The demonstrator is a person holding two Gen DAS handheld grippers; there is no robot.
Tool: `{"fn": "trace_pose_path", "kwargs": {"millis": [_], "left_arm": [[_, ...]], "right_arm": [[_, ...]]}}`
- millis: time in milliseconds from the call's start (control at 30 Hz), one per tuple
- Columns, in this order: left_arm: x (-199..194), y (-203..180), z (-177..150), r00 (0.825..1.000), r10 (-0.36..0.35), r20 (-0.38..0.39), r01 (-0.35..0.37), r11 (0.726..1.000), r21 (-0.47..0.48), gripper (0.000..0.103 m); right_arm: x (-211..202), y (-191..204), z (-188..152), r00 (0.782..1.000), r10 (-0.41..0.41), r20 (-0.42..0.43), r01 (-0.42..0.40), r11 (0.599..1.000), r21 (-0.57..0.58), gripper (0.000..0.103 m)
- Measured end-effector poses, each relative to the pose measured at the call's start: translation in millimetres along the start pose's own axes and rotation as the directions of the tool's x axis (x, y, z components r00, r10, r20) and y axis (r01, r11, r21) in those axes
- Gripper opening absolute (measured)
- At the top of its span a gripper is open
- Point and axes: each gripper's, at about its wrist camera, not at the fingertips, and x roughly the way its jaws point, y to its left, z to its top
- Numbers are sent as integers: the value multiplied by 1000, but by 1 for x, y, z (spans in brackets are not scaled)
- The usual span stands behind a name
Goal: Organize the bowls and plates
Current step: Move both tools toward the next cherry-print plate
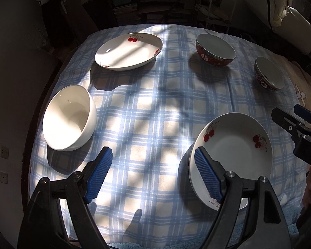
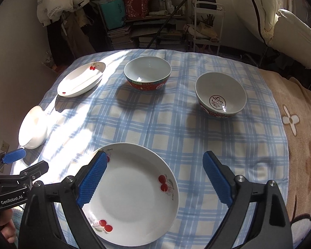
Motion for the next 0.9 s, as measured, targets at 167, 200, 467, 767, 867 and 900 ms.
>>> {"fn": "trace_pose_path", "kwargs": {"millis": [167,200,467,767,867,900], "left_arm": [[2,18,22,999,39,10,-39,999,-8,81],[4,23,27,999,45,8,-45,999,-14,81],[21,61,69,989,149,13,-148,989,-29,81],[55,110,126,982,185,24,-182,979,-95,81],[77,130,145,985,170,-1,-169,977,-128,81],[84,136,150,985,170,-6,-169,975,-147,81]], "right_arm": [[15,15,21,1000,-26,2,26,997,-72,98],[19,17,25,1000,-20,0,20,997,-73,98],[41,34,69,999,45,12,-44,996,-80,98],[66,60,128,989,138,60,-133,988,-85,98],[83,74,150,984,165,63,-157,981,-113,98],[88,78,158,983,173,64,-164,979,-121,98]]}}
